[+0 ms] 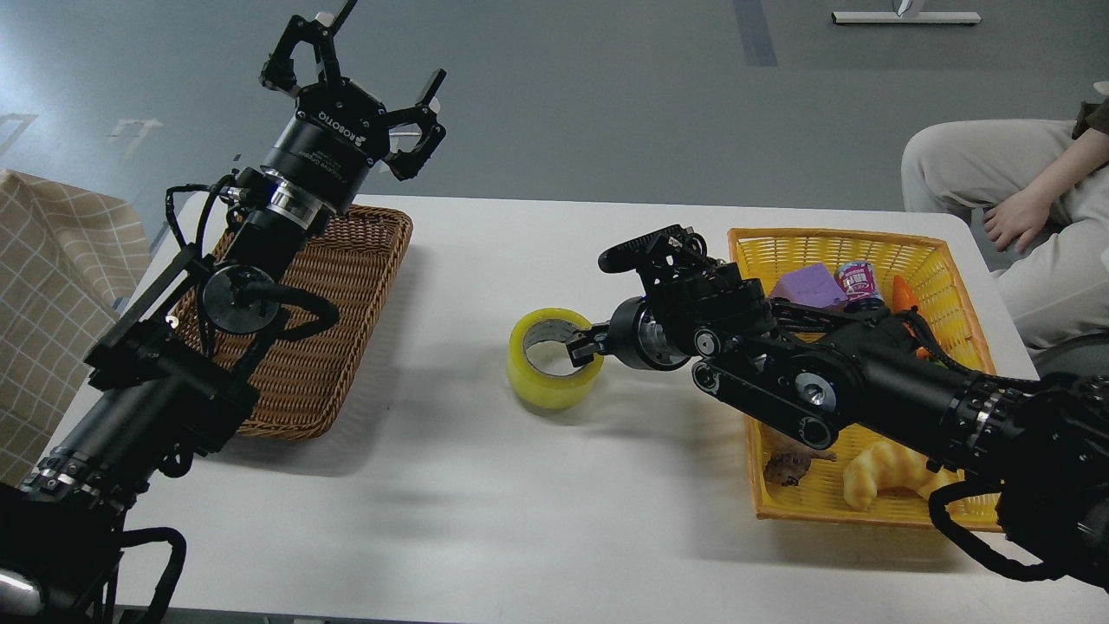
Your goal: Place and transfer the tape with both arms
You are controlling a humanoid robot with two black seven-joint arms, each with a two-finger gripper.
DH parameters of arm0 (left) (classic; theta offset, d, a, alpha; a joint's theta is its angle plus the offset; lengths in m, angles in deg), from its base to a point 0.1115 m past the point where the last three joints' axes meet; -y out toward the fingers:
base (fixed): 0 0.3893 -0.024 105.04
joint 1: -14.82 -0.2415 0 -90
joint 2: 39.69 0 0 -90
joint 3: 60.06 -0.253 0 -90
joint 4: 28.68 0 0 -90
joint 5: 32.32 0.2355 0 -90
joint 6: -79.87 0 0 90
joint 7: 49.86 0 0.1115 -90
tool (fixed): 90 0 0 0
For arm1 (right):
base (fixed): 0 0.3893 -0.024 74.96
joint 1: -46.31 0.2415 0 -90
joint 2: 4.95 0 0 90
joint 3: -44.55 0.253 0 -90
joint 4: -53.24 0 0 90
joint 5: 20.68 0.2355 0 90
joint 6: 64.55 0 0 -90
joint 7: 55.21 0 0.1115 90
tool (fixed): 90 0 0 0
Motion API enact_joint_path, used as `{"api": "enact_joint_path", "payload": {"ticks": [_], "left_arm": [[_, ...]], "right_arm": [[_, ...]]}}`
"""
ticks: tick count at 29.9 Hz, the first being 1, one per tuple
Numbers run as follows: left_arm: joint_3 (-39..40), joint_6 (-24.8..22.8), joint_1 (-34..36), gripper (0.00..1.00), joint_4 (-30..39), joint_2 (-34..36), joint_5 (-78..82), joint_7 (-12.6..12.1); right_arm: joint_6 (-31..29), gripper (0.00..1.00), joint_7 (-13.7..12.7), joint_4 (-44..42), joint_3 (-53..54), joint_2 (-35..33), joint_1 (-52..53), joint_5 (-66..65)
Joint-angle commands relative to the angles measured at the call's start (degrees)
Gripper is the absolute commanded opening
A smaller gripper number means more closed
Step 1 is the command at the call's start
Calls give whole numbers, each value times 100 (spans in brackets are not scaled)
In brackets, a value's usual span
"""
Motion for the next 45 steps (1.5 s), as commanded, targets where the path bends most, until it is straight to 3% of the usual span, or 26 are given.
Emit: {"api": "enact_joint_path", "payload": {"ticks": [1,5,7,10,12,13,14,23,33,39,45], "left_arm": [[0,0,0,98,0,7,0,-7],[0,0,0,98,0,-2,0,-7],[0,0,0,98,0,-2,0,-7],[0,0,0,98,0,-2,0,2],[0,0,0,98,0,7,0,-7],[0,0,0,98,0,7,0,-7],[0,0,0,98,0,7,0,-7],[0,0,0,98,0,24,0,-7],[-18,0,0,98,-26,25,0,-7],[-35,0,8,98,-44,42,0,-16],[-44,0,17,98,-44,68,9,-16]], "right_arm": [[0,0,-2,-15,0,-1,-13,7],[0,5,6,-15,0,-1,-22,16],[0,26,6,-15,26,-1,-30,25],[0,45,15,-15,61,-1,-57,42],[0,73,77,37,157,-1,-92,130],[0,92,77,72,280,-1,-118,165],[0,96,77,72,359,-1,-153,192],[0,98,59,327,641,-35,-154,236],[0,99,59,1425,1458,-1230,-30,236],[0,100,94,1953,2784,-1539,-320,542],[0,100,164,1901,4250,-1512,-785,2209]]}}
